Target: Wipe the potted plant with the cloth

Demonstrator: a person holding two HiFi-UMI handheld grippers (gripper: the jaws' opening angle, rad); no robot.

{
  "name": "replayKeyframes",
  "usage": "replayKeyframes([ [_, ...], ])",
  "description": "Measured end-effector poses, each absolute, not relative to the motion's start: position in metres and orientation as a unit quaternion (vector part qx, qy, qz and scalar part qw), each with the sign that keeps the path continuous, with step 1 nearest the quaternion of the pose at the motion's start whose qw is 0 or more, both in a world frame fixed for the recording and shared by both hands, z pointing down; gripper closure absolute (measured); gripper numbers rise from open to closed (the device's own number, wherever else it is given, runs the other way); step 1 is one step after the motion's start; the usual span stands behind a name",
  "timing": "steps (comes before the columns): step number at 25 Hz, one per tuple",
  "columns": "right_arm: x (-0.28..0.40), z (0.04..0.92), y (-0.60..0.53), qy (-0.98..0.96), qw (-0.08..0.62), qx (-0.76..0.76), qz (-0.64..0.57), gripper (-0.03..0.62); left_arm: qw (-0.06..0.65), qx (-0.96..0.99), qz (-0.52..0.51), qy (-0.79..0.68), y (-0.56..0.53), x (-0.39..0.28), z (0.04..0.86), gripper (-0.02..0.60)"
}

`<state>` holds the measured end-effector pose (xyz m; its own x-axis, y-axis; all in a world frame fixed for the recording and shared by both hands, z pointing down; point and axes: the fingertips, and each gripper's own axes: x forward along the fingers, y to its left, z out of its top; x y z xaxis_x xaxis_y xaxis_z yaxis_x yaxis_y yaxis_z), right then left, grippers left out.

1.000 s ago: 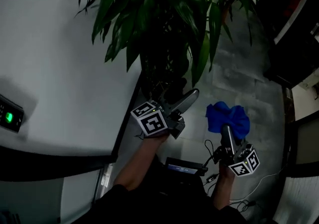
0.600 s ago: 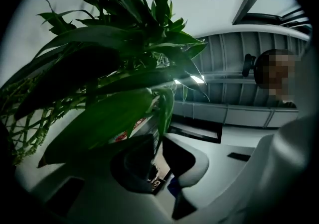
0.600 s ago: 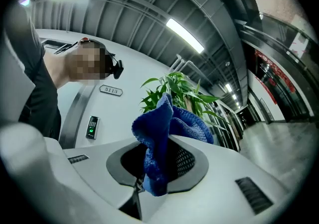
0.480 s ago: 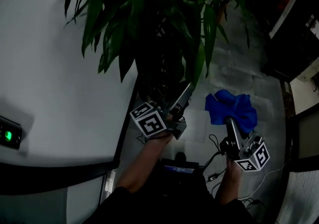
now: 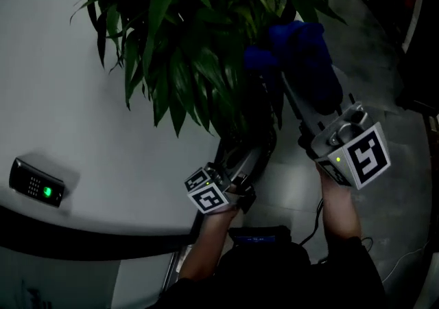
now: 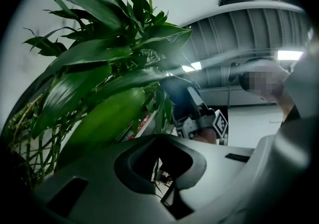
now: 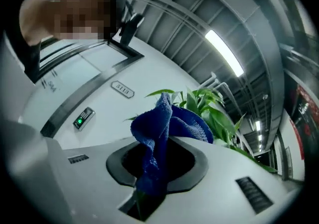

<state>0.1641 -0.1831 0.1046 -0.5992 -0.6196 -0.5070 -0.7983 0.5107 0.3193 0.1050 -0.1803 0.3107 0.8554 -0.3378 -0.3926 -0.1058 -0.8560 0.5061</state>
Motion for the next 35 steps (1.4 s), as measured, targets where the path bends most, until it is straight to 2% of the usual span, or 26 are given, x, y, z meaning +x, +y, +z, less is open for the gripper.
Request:
replayKeyframes([
  [4, 0.126, 0.153, -0.228, 0.897, 0.07, -0.365, 0.237, 0.499, 0.235, 0.937, -0.232, -0.113, -0.171, 0.109, 0.316, 0.577],
  [13, 0.12, 0.196, -0.197, 0.931, 0.084, -0.297, 0.192, 0.499, 0.244, 0.941, -0.22, -0.076, -0.149, 0.115, 0.323, 0.578],
  [19, 0.12, 0.212, -0.171, 0.936, 0.048, -0.282, 0.203, 0.5, 0.252, 0.939, -0.231, -0.048, -0.133, 0.114, 0.322, 0.578],
  [25, 0.102, 0.258, -0.136, 0.946, -0.069, -0.245, 0.202, 0.5, 0.222, 0.949, -0.22, -0.045, -0.122, 0.111, 0.317, 0.577],
  [28, 0.096, 0.266, -0.119, 0.948, -0.096, -0.228, 0.201, 0.5, 0.203, 0.955, -0.21, -0.057, -0.122, 0.106, 0.316, 0.577],
  [31, 0.104, 0.254, -0.108, 0.949, -0.084, -0.237, 0.189, 0.5, 0.201, 0.954, -0.214, -0.063, -0.127, 0.099, 0.316, 0.577],
  [35, 0.138, 0.193, -0.116, 0.928, 0.019, -0.312, 0.203, 0.5, 0.201, 0.951, -0.228, -0.059, -0.128, 0.097, 0.314, 0.578],
])
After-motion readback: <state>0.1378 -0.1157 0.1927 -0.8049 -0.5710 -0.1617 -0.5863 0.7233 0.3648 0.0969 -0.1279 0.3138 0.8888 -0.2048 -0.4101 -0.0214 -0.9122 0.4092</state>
